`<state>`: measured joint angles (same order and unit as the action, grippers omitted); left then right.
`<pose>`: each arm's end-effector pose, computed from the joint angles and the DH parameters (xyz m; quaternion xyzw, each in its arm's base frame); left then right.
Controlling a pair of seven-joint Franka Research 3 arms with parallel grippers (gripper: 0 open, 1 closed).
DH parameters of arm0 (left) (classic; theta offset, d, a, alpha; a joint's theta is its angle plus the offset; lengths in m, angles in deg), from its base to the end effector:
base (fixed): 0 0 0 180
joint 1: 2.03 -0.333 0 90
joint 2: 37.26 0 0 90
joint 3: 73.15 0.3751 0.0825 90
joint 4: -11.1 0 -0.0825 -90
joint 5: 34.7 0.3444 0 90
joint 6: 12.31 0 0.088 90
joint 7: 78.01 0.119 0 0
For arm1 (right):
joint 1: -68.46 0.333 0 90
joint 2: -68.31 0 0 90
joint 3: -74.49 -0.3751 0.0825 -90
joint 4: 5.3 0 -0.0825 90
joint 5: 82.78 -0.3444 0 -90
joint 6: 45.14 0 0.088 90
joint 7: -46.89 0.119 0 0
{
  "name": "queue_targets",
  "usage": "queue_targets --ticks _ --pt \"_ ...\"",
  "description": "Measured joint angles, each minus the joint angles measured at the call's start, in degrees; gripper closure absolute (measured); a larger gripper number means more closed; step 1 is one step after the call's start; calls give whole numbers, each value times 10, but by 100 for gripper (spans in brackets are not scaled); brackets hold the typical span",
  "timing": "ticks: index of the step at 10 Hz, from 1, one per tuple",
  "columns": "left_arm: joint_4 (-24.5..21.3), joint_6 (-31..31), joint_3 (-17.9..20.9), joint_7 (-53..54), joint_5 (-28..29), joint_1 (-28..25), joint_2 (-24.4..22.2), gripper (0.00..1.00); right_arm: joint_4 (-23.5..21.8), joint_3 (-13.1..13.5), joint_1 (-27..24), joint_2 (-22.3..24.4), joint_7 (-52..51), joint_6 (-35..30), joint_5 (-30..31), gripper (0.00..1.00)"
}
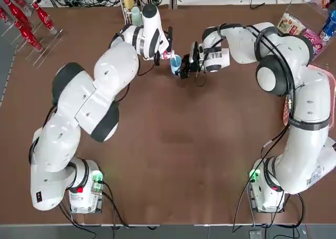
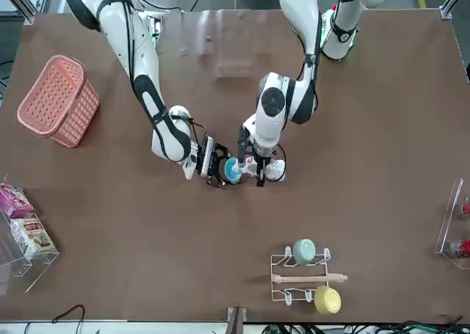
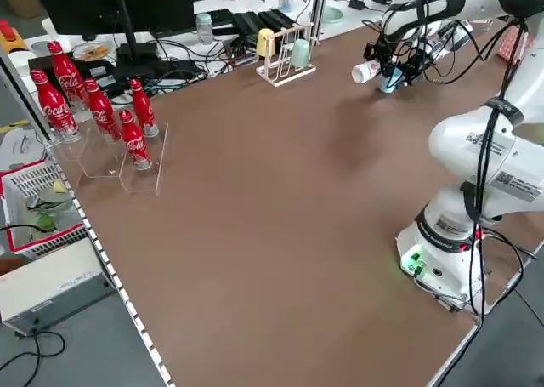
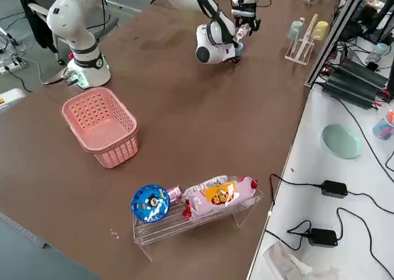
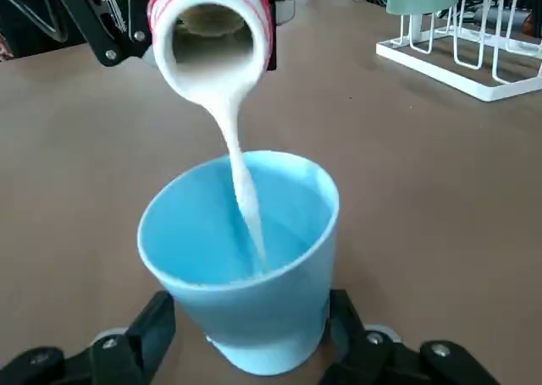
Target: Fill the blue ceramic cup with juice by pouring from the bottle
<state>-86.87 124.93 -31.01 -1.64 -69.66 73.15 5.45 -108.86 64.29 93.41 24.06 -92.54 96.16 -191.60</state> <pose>0.5158 -0.4580 0.3136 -0.6716 0.7354 -0.0802 0.0417 0.5412 0.3711 0.1795 -0.6955 -0.5018 -0.3673 0.3600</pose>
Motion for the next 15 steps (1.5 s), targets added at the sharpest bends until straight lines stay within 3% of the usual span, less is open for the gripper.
queue_targets --ticks 8,15 --pt "9 0 1 -6 -3 -3 2 57 -1 0 0 0 0 0 0 18" --pt "8 -2 -13 6 -55 -21 2 57 -1 0 0 0 0 0 0 18"
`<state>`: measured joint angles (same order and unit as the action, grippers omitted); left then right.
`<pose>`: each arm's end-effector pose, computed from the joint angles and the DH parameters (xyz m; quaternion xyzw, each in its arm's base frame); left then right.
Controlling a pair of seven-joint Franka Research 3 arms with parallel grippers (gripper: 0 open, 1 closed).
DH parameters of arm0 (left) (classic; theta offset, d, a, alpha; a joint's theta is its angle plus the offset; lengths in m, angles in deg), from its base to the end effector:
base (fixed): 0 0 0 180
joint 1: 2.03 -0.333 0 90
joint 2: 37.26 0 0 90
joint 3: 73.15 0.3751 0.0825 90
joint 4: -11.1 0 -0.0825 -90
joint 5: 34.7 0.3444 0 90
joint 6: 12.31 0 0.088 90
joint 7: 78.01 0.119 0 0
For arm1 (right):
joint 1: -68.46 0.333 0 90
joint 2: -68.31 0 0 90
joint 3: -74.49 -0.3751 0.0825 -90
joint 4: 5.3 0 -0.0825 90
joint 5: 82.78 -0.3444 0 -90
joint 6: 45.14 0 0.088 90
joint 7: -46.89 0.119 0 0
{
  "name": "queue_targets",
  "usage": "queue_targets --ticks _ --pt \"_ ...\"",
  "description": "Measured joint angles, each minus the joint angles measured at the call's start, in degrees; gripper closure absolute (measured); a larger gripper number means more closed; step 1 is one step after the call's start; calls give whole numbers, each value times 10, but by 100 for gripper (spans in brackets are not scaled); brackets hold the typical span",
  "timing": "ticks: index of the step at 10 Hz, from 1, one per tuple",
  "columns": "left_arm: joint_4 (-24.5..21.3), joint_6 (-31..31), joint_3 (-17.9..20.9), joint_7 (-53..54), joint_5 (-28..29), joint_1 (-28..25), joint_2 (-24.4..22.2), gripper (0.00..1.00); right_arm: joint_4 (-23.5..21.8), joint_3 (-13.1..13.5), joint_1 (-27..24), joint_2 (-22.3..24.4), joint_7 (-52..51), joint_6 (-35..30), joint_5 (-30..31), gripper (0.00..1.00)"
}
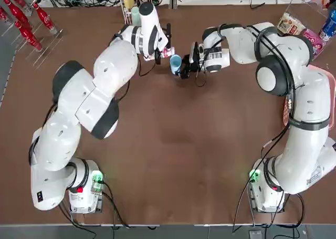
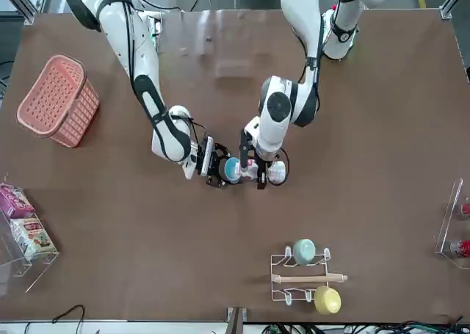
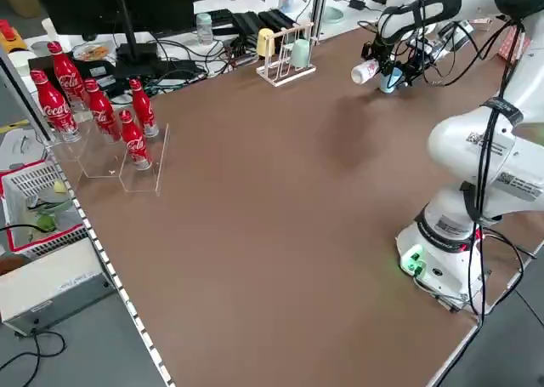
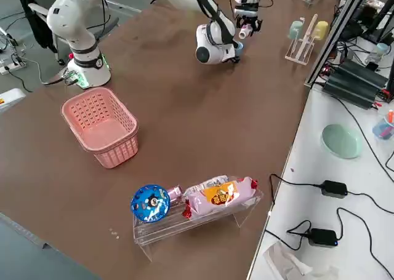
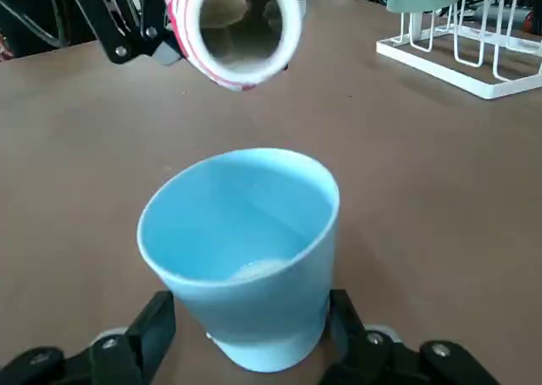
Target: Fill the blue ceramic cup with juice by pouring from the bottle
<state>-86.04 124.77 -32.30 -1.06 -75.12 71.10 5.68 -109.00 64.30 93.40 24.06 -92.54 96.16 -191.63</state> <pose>0.5248 -0.4541 0.3106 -0.6956 0.7118 -0.0968 0.0058 0.5405 0.3705 0.1787 -0.6962 -0.5015 -0.3663 0.3601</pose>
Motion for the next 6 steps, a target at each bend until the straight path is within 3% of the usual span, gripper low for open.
queue_targets --ticks 6 --pt "0 0 -3 70 -55 -14 0 57 0 -3 0 0 0 0 -1 18"
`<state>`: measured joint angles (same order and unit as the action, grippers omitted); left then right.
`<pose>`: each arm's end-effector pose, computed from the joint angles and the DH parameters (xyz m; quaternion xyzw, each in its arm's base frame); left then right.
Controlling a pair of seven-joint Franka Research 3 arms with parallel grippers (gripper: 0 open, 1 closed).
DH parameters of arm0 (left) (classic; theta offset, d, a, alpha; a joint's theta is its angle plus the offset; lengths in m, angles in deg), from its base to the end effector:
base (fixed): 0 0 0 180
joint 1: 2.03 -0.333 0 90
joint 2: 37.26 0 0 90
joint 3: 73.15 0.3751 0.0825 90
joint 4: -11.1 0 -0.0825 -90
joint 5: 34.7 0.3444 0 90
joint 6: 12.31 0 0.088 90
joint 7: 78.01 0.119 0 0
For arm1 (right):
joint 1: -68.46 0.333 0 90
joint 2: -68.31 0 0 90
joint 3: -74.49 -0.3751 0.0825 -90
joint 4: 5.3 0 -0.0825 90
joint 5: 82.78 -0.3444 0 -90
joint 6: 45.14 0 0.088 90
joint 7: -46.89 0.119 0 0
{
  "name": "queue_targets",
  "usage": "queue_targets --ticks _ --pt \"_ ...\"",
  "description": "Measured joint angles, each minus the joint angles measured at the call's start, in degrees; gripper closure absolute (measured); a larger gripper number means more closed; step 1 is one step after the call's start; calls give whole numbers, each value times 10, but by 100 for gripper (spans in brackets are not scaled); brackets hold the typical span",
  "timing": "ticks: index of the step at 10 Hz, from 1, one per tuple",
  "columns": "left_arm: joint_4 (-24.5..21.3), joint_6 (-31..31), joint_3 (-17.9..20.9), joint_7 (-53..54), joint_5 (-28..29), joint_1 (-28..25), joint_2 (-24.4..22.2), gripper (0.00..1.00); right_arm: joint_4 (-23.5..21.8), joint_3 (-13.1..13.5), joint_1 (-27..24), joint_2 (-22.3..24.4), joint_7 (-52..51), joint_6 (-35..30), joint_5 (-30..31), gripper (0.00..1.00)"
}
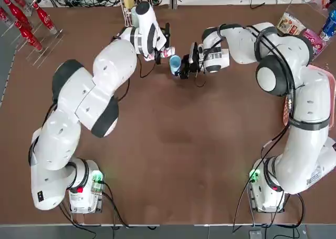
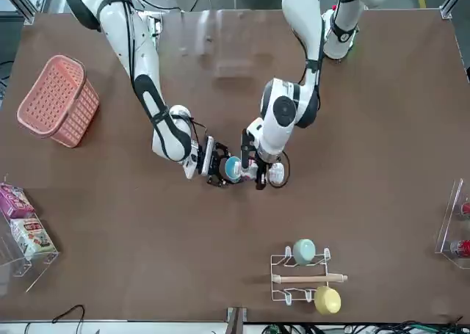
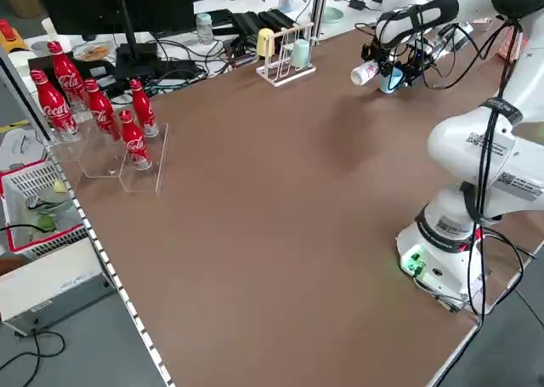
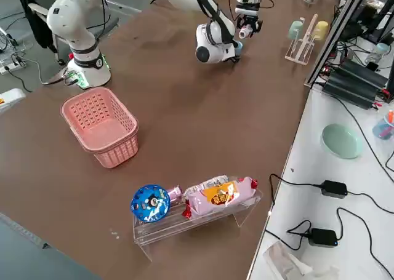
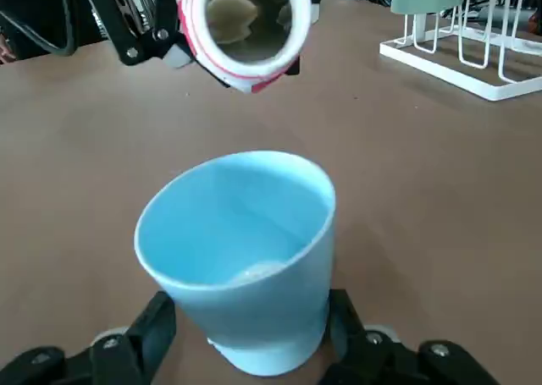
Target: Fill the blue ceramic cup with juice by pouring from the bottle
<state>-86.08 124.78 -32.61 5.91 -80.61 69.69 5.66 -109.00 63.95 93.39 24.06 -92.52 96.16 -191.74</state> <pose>0.5336 -0.4445 0.3094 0.6814 -0.7226 0.1144 0.0189 0.5386 0.3734 0.1792 -0.6953 -0.5010 -0.3660 0.3629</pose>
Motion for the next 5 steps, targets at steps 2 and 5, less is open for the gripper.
queue_targets --ticks 2,5 --pt "1 0 -14 36 -24 -20 -4 57 0 0 0 0 0 0 0 18" --pt "2 0 -62 54 -27 -75 -35 57 0 0 0 0 0 0 0 18"
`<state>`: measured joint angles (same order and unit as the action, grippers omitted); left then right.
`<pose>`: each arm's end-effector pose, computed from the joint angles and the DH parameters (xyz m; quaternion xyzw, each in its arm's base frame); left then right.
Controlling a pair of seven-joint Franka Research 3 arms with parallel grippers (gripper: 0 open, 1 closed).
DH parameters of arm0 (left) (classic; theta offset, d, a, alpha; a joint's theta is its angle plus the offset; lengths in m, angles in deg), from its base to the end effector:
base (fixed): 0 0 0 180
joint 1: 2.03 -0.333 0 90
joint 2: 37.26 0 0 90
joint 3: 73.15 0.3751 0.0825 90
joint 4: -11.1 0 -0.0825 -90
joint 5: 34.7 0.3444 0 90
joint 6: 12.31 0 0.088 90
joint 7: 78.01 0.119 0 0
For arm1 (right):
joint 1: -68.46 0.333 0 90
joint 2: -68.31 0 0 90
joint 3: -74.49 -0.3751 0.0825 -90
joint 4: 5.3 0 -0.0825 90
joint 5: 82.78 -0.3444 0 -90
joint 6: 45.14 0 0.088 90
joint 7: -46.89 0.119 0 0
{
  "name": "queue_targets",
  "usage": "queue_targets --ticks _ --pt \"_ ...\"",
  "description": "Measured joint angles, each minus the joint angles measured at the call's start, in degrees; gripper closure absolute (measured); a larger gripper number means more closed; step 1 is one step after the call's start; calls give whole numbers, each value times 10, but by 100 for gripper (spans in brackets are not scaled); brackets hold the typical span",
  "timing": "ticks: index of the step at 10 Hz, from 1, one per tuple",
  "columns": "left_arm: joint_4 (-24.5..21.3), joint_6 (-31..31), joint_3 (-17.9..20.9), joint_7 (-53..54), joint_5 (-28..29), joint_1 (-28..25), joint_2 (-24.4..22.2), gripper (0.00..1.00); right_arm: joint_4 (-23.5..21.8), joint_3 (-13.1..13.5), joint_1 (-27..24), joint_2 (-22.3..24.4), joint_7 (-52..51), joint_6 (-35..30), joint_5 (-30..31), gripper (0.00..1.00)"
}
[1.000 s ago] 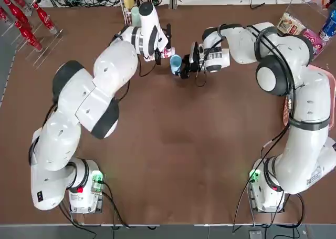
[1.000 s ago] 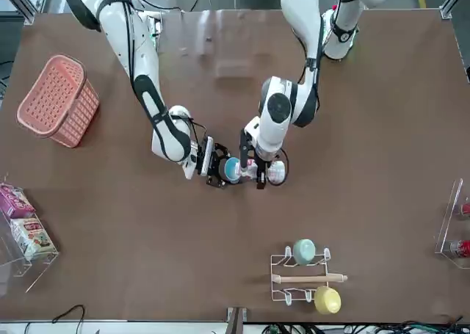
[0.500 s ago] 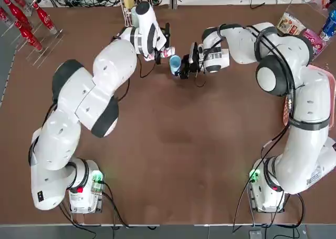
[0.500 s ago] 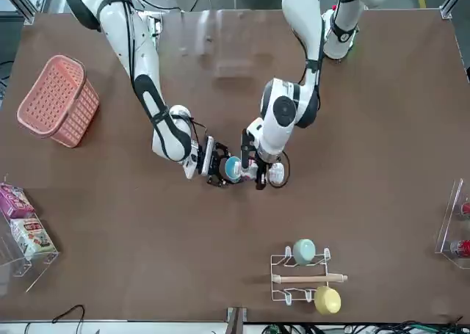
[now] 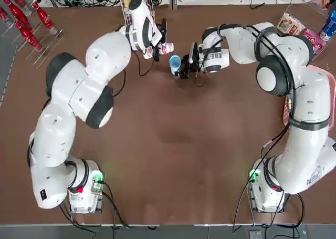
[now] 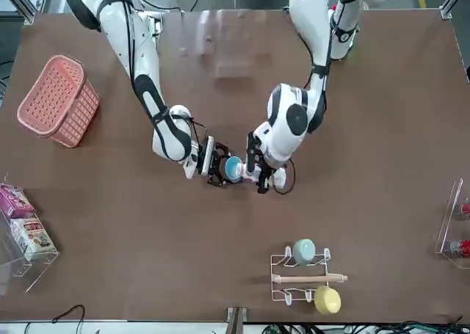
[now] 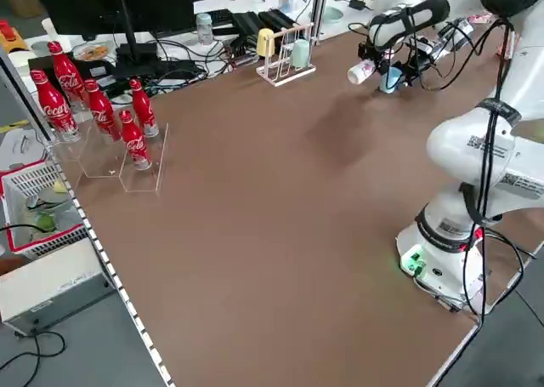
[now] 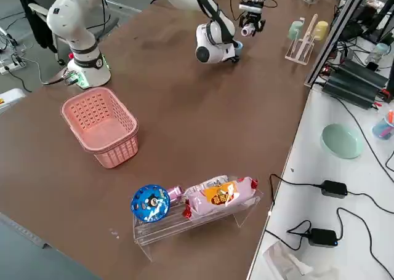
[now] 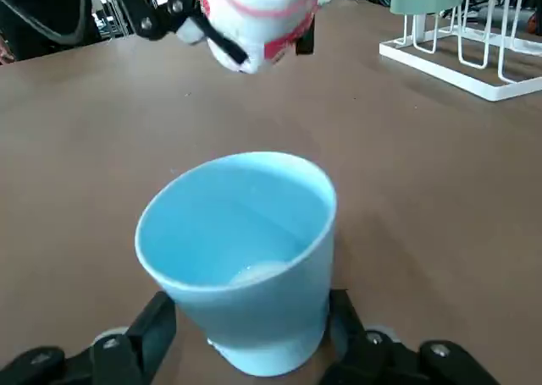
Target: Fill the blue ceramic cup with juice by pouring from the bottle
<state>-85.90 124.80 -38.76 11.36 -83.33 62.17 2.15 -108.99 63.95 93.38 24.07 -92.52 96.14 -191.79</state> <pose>0.5550 -0.4201 0.3236 0.6760 -0.7195 0.1442 0.0674 0.5388 0.3734 0.1793 -0.6953 -0.5005 -0.3663 0.3630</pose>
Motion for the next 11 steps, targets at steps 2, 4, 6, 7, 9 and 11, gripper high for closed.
queue_targets --ticks 2,4,6,7,9,11 --pt "-4 -5 -21 25 0 -38 -29 57 0 0 -1 0 0 0 0 18" --pt "-14 -16 -76 50 0 -103 -60 57 0 0 -3 0 0 0 0 17" --pt "-28 -29 -175 82 0 -215 -88 57 1 0 -3 0 0 0 0 16" --pt "-36 -40 -242 104 0 -294 -104 57 1 0 -4 0 0 0 0 15" --pt "-68 -74 -375 166 0 -464 -136 57 1 0 -4 0 0 0 0 15" --pt "-91 -137 -473 229 0 -613 -154 57 1 0 -5 0 0 0 -1 15"
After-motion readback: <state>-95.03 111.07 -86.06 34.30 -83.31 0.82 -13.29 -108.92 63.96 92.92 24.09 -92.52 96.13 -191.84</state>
